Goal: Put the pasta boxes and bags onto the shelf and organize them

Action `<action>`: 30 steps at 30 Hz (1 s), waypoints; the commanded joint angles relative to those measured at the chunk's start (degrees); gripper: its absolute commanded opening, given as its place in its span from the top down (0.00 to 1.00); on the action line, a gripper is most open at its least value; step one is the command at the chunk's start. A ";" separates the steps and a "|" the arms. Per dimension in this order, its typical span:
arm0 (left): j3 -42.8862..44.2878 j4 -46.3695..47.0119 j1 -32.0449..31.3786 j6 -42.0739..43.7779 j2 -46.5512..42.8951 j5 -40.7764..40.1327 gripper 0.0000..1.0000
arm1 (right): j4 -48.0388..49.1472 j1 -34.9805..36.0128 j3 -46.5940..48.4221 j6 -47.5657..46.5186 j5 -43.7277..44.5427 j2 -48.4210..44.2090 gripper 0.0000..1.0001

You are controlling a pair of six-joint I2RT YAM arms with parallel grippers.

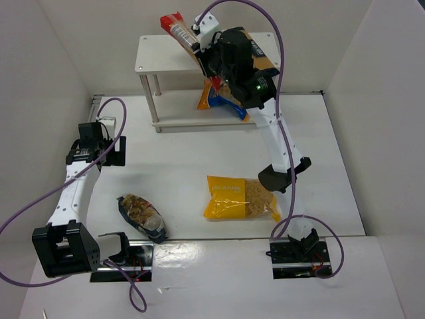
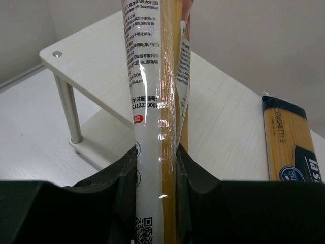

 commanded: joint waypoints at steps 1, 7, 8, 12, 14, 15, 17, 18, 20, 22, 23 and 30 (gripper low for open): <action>-0.39 1.32 0.35 -0.88 -0.24 0.50 0.00 | 11.75 -2.26 4.41 0.44 1.94 -1.50 1.00; -0.39 0.79 0.35 -0.88 0.90 0.50 0.00 | 13.68 -4.90 4.41 1.06 1.33 0.35 1.00; -0.39 0.79 0.35 -0.88 0.90 0.50 0.00 | 13.68 -5.52 4.41 1.58 1.32 0.96 1.00; -0.39 0.79 0.35 -0.88 0.90 0.50 0.00 | 15.52 -6.67 4.41 1.59 0.09 2.11 1.00; -0.39 0.79 0.35 -0.88 1.43 0.50 0.00 | 16.22 -6.67 4.41 1.07 0.09 2.63 1.00; -0.39 0.79 0.35 -0.88 1.43 0.50 0.00 | 16.23 -6.67 4.41 1.06 -0.69 3.24 1.00; -0.39 0.79 0.35 -0.88 1.95 0.50 0.00 | 16.76 -6.67 4.41 1.06 -1.31 3.86 1.00; -0.39 0.79 0.35 -0.88 1.95 0.50 0.00 | 16.76 -6.67 4.41 1.06 -1.92 3.87 1.00; -0.39 0.79 0.35 -0.88 1.95 0.50 0.00 | 17.29 -6.67 4.41 1.06 -2.63 4.57 1.00; -0.39 0.79 0.35 -0.88 1.95 0.50 0.00 | 17.90 -6.67 4.41 1.06 -3.15 5.18 1.00; -0.39 0.79 0.35 -0.88 1.95 1.03 0.00 | 18.42 -6.67 4.41 1.06 -3.16 5.79 1.00; -0.39 0.79 0.35 -0.88 1.95 1.03 0.00 | 21.76 -6.67 4.41 -0.78 -3.69 7.55 1.00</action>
